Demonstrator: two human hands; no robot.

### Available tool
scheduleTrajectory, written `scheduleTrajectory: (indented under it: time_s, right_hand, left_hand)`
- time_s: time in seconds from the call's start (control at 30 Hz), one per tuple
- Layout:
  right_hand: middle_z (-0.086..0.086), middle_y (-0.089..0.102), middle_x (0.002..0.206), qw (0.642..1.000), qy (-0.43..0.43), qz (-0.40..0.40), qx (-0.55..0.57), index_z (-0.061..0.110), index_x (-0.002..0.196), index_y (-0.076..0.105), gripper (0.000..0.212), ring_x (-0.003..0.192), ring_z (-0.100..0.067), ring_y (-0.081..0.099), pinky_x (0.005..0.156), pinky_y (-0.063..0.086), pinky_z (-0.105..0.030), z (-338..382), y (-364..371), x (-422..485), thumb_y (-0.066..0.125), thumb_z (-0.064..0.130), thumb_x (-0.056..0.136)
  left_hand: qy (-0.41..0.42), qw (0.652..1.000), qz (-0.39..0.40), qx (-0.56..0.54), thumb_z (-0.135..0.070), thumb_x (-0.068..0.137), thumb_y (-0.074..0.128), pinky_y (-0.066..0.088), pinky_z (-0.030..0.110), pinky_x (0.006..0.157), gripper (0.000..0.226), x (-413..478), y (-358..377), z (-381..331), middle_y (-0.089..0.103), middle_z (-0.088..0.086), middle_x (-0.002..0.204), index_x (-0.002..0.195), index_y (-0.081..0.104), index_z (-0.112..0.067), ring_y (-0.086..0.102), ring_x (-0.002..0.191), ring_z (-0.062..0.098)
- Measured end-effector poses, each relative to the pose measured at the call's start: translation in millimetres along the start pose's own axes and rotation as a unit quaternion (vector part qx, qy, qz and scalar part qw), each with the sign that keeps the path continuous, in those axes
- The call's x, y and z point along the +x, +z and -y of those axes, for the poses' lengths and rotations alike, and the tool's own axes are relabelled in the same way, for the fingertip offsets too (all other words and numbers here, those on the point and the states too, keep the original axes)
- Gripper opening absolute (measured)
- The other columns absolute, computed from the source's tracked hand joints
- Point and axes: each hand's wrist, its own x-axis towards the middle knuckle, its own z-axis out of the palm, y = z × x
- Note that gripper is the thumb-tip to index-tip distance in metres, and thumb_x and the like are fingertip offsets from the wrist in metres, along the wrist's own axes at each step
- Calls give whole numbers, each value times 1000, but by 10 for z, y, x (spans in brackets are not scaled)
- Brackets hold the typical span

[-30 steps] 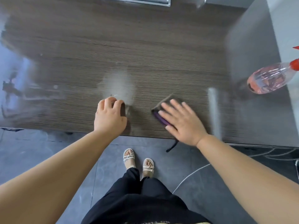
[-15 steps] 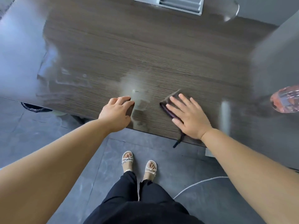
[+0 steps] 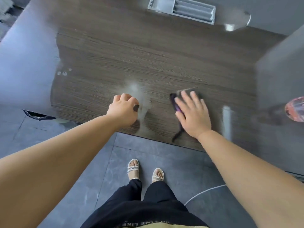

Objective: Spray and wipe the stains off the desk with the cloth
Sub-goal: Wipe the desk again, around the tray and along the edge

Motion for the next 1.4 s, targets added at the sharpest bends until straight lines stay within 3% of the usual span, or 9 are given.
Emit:
scheduleTrajectory:
  time_s: [0.1,0.27,0.33,0.5,0.57,0.77,1.0,1.23,1.4]
  right_hand:
    - [-2,10,161,968,249,10,24,27,151,24,58,147,-30,4,116,9,-56,550,38,213,25,51,98]
    - [-5,39,150,973,-231,-5,0,26,135,53,50,137,-35,36,109,28,-56,670,125,40,42,48,91]
    - [-4,42,148,966,-259,-5,-15,27,134,54,49,135,-33,38,108,30,-56,275,107,156,42,46,91]
    - [0,8,161,955,297,-1,26,29,151,22,56,147,-28,2,116,10,-55,277,0,653,27,48,99]
    - [-1,-1,161,941,336,30,39,28,153,14,60,147,-29,-6,116,3,-55,683,-12,747,25,50,98]
    - [-3,35,152,966,-257,11,-6,28,140,46,51,140,-32,30,113,22,-53,321,112,449,42,46,93]
    - [-1,0,161,935,352,31,31,27,153,15,60,147,-28,-5,116,4,-54,253,-23,1051,24,51,98]
    - [-2,34,153,980,-195,21,-20,29,141,45,54,141,-30,28,112,25,-56,-220,70,1028,40,50,91]
    - [3,7,161,943,328,13,46,31,150,23,55,147,-25,1,116,8,-53,-505,-67,1493,30,47,98]
  left_hand:
    - [-3,1000,0,6,-21,90,45,30,41,105,40,54,-65,45,30,2,144,130,48,-25,16,136,28]
    - [10,1000,16,13,-23,90,47,30,43,105,41,196,-185,83,28,2,146,131,47,-26,14,137,28]
    - [11,1000,19,17,-24,90,47,30,44,106,43,252,-248,101,26,3,147,134,44,-26,15,137,28]
    - [15,998,39,54,-26,90,47,38,42,100,43,348,-306,144,32,4,138,132,44,-26,28,127,29]
    - [20,997,38,70,-27,90,46,42,41,96,42,369,-310,142,34,5,134,133,43,-27,31,125,29]
    - [18,997,46,64,-27,91,44,42,39,93,39,421,-329,154,37,3,131,130,46,-28,32,124,28]
    - [0,999,-4,37,-24,89,47,37,39,92,42,655,-432,-72,31,3,138,131,42,-23,26,128,28]
    - [1,998,10,67,-27,88,49,33,41,100,49,1084,-499,-319,28,4,143,135,39,-20,24,131,30]
    - [-7,998,-3,63,-29,88,50,23,40,108,59,1272,-543,-395,26,3,146,143,28,-29,25,132,31]
